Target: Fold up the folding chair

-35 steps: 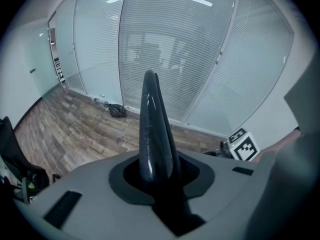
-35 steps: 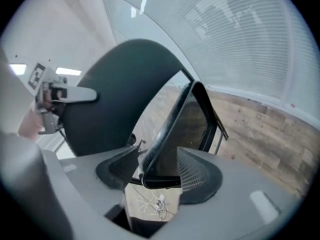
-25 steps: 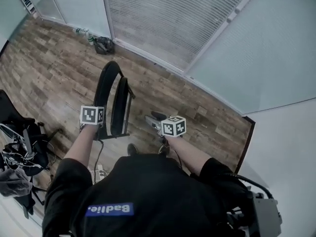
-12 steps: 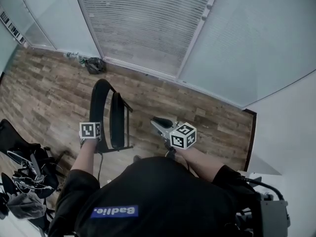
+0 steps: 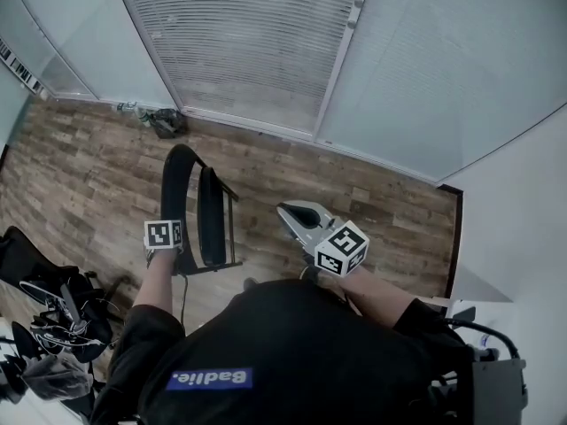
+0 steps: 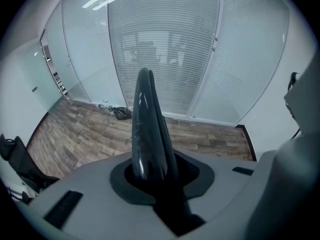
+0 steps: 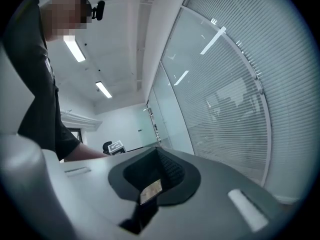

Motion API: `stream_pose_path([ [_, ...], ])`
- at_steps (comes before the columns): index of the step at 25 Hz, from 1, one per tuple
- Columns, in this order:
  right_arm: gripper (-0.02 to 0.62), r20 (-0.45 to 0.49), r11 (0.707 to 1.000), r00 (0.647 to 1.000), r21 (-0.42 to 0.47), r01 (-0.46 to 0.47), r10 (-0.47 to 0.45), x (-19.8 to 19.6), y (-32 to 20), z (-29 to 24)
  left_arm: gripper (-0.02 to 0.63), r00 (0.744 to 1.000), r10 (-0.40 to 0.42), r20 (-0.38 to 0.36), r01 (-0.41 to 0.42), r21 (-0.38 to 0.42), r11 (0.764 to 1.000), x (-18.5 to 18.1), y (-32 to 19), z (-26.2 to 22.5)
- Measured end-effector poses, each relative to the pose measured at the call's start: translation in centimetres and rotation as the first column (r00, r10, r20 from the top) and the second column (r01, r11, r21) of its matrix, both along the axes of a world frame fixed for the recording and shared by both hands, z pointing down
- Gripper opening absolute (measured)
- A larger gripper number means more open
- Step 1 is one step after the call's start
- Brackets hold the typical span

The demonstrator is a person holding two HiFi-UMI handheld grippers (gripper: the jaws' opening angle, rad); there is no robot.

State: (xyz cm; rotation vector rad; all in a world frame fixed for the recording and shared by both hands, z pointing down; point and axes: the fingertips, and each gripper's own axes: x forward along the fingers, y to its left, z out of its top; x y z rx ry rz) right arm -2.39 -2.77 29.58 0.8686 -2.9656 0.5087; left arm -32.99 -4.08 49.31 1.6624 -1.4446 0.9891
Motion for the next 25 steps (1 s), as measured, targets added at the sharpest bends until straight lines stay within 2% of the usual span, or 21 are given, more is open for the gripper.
stream_pose_path([
  [8, 0.002, 0.013, 0.999, 1.000, 0.042, -0.015, 0.014, 1.9, 1.3, -0.1, 0.087, 0.999, 0.001, 0.054, 0.000, -0.008, 1.000, -0.9, 0.0, 0.6],
  [14, 0.002, 0.022, 0.998, 1.000, 0.064, -0.010, 0.009, 3.1, 2.0, 0.1, 0.089, 0.998, -0.011, 0.060, 0.011, -0.006, 1.000, -1.5, -0.2, 1.0],
  [25, 0.002, 0.016, 0.998, 1.000, 0.066, -0.011, 0.010, 2.6, 3.0, -0.1, 0.089, 0.996, 0.002, 0.084, -0.002, 0.002, 1.000, -1.2, -0.2, 0.6],
])
